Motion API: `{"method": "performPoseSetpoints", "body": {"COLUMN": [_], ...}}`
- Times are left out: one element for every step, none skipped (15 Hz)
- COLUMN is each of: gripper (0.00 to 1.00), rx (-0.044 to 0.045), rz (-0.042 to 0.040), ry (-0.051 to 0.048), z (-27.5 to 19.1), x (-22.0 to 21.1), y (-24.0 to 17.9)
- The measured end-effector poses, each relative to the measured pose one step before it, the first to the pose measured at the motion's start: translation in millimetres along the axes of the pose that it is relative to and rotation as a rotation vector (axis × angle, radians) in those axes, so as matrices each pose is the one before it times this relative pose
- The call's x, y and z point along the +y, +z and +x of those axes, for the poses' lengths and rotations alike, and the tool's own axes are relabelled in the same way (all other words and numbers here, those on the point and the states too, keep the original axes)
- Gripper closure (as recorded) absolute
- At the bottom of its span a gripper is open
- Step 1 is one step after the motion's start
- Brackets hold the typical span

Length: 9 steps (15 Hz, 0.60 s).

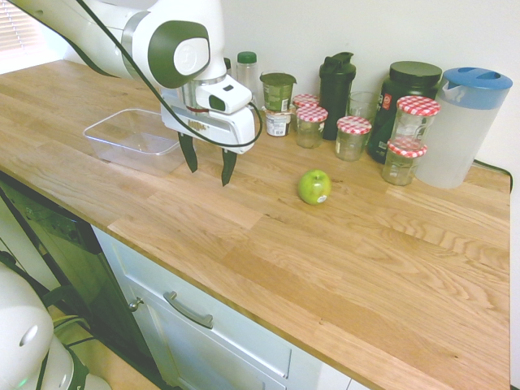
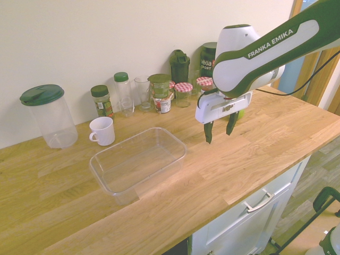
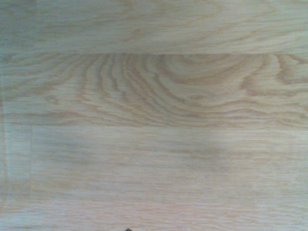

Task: Put the apple into the container

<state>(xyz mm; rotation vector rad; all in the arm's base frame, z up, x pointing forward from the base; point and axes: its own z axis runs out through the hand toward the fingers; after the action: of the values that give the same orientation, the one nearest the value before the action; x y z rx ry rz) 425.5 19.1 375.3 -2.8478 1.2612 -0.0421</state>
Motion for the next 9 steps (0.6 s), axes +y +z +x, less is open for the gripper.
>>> {"method": "performPoseSetpoints", "body": {"gripper": [0.0, 0.0, 0.0, 0.0, 0.0, 0.0, 0.0, 0.0, 0.0], "rx": [0.00118, 0.00752, 0.01854, 0.01075, 0.00068, -0.00139, -0.00126, -0.00536, -0.00907], "rz": [-0.00388, 0.00083, 0.01192, 0.01241, 0.00767, 0.00386, 0.00081, -0.00512, -0.01234], "ry": [-0.00277, -0.00452, -0.00611, -0.00232, 0.00404, 0.01376, 0.01694, 0.01483, 0.00579], "z": [0.27, 3.82, 13.76, 21.45, 25.27, 24.7, 20.61, 17.92, 16.36], "x": [0.14, 0.89, 2.0, 5.83, 10.89, 11.54, 7.91, 4.72, 3.86], "y": [1.01, -2.51, -12.13, -18.16, -18.75, -16.91, -10.63, -3.95, 2.79]}}
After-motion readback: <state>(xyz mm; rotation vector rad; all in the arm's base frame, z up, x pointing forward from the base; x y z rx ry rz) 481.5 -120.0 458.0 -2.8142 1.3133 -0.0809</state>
